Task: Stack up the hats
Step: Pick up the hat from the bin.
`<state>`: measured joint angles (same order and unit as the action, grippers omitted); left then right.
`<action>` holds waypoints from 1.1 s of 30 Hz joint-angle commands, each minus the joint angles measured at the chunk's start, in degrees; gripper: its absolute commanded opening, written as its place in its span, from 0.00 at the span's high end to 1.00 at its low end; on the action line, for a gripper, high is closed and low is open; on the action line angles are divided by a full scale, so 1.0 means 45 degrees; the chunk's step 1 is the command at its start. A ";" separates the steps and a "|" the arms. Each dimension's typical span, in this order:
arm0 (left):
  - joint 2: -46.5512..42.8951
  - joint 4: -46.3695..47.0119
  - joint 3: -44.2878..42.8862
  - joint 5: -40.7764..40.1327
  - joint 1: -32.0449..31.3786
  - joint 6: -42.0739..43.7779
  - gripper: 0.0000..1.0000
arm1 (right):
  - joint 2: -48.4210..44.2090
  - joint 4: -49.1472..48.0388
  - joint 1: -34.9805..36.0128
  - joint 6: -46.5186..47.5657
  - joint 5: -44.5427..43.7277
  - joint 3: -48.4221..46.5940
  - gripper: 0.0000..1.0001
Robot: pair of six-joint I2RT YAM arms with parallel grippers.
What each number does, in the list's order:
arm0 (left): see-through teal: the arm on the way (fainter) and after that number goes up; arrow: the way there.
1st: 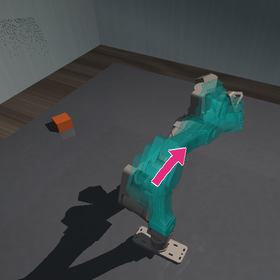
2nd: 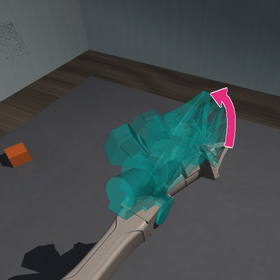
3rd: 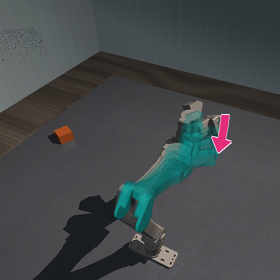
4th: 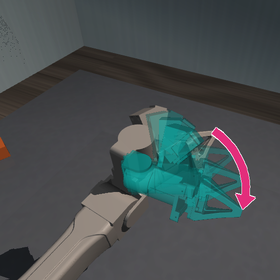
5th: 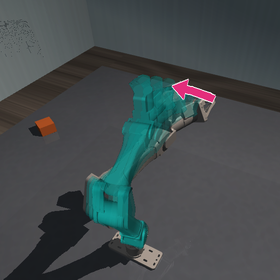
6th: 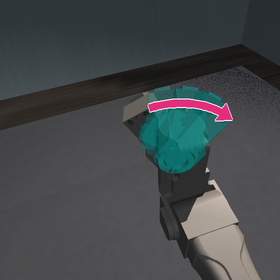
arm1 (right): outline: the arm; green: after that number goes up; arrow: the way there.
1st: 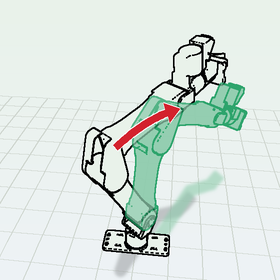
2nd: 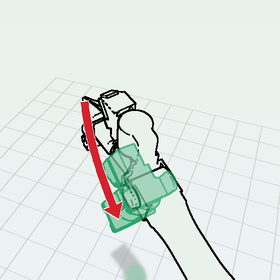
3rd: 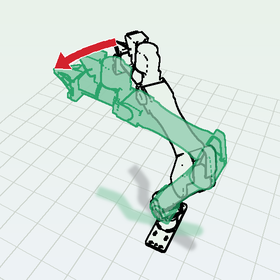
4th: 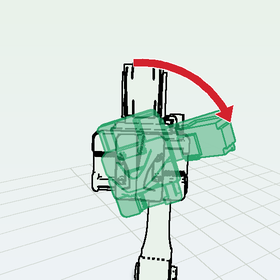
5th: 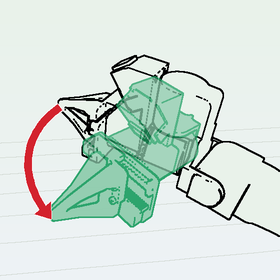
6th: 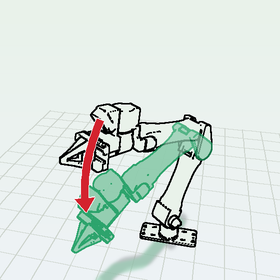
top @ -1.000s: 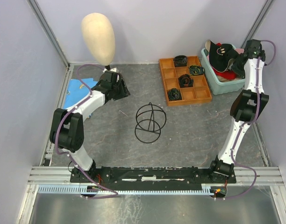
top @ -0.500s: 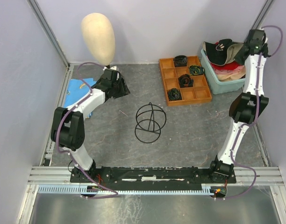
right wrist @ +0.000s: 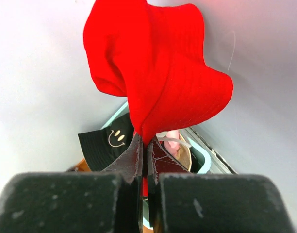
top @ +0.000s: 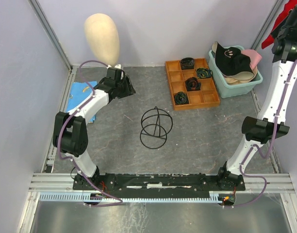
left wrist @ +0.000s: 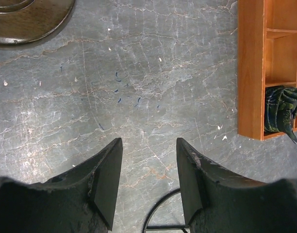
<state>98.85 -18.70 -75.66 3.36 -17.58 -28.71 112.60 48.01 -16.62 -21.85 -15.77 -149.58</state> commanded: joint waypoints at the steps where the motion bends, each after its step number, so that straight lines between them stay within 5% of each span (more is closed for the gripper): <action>1: -0.0280 -0.0205 -0.0760 0.0557 0.0057 0.0912 0.44 | -0.0707 -0.0466 -0.0034 0.0167 -0.0053 -0.0158 1.00; 17: -0.3986 -0.1654 -0.1546 0.2592 0.0018 0.0334 0.38 | -0.4699 -0.1334 0.1535 -0.4430 0.4233 0.5076 1.00; 24: -0.5067 -0.1203 -0.1697 0.4047 -0.0125 -0.1998 0.37 | -0.6432 -0.3507 0.3617 -0.6066 0.4442 0.8756 1.00; 33: -0.6628 0.0175 -0.0049 0.3637 -0.1287 -0.4231 0.36 | -0.8079 -0.5036 0.5798 -0.7115 0.4566 1.1625 1.00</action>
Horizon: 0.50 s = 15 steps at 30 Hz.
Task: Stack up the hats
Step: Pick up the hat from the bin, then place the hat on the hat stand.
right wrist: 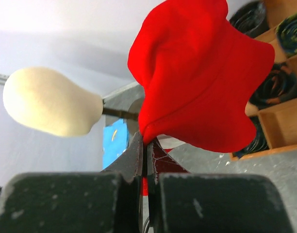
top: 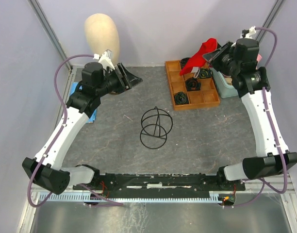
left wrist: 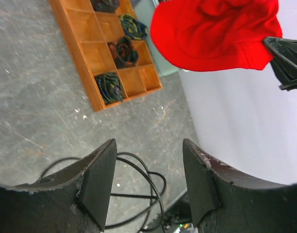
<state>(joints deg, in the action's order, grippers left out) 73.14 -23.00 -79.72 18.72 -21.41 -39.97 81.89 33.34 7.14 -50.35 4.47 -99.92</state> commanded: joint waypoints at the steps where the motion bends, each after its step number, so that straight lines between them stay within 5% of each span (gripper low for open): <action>1: -0.1134 0.1531 0.1219 0.0106 -0.0631 -0.2118 0.36 | -0.1372 -0.1986 0.0757 -0.0935 0.0077 0.0874 1.00; 15: -0.2550 0.7556 0.4824 -0.0848 -0.1023 -0.8949 0.29 | -0.2757 -0.5587 0.4114 -0.1532 -0.1407 0.3266 1.00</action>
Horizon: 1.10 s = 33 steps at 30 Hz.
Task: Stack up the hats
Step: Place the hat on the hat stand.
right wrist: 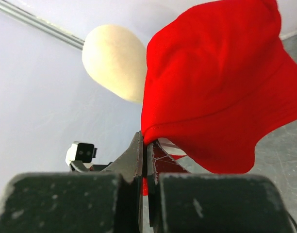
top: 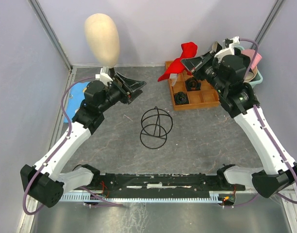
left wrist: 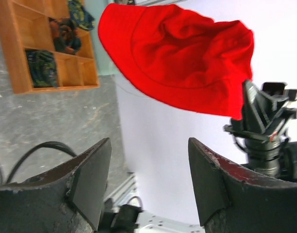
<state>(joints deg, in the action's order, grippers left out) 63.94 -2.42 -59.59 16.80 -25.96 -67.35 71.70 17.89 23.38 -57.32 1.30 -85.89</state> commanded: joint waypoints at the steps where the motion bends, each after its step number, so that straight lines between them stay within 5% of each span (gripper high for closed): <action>1: -0.0460 0.3137 0.0301 -0.0440 -0.0004 -0.3094 0.28 | -0.0510 -0.2327 0.0674 0.0081 -0.0822 0.0207 1.00; 33: 0.0714 0.5671 0.0380 -0.1261 -0.0686 -0.5994 0.23 | 0.0000 -0.5534 0.2634 -0.0122 -0.1006 0.1343 1.00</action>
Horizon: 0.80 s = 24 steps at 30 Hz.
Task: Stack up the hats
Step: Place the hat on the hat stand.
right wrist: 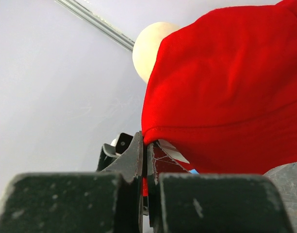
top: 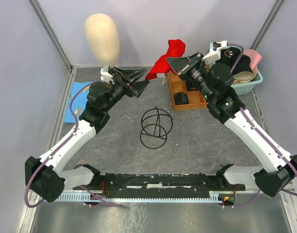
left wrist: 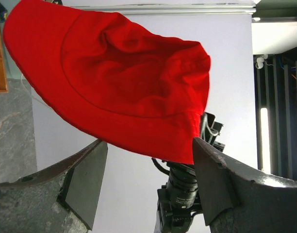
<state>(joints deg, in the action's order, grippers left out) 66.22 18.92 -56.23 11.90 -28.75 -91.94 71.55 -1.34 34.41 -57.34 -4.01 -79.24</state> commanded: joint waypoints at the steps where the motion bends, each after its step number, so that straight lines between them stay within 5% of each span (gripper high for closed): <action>1: 0.0276 0.0967 -0.0390 -0.0202 -0.0057 -0.0526 0.23 | 0.0069 -0.1327 0.0248 -0.0127 0.0213 -0.0141 1.00; 8: 0.0819 0.0930 -0.0842 -0.0403 -0.0056 -0.0391 0.28 | 0.0242 -0.1221 0.0448 -0.0214 0.0771 -0.0327 1.00; 11: 0.0987 0.0597 -0.1222 -0.0790 -0.0027 -0.0072 0.43 | 0.0035 -0.0695 0.0479 -0.0103 0.1008 -0.0157 1.00; 14: 0.1468 -0.0470 -0.2468 -0.1022 0.0244 0.0885 0.70 | -0.0590 -0.0403 0.0478 0.0058 0.0952 0.0477 1.00; 20: 0.1840 -0.1623 -0.3884 -0.1637 0.0788 0.1849 0.91 | -0.1345 0.0915 0.0473 0.0700 0.0749 0.0526 1.00; 24: 0.1649 -0.2930 -0.4878 -0.1863 0.1023 0.2864 0.97 | -0.1849 0.3149 0.0464 0.1684 0.0184 0.0009 1.00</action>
<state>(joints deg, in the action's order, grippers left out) 74.76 10.35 -72.36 7.46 -25.80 -86.43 67.31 4.12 36.27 -55.24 -1.45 -76.58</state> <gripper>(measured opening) 0.064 0.015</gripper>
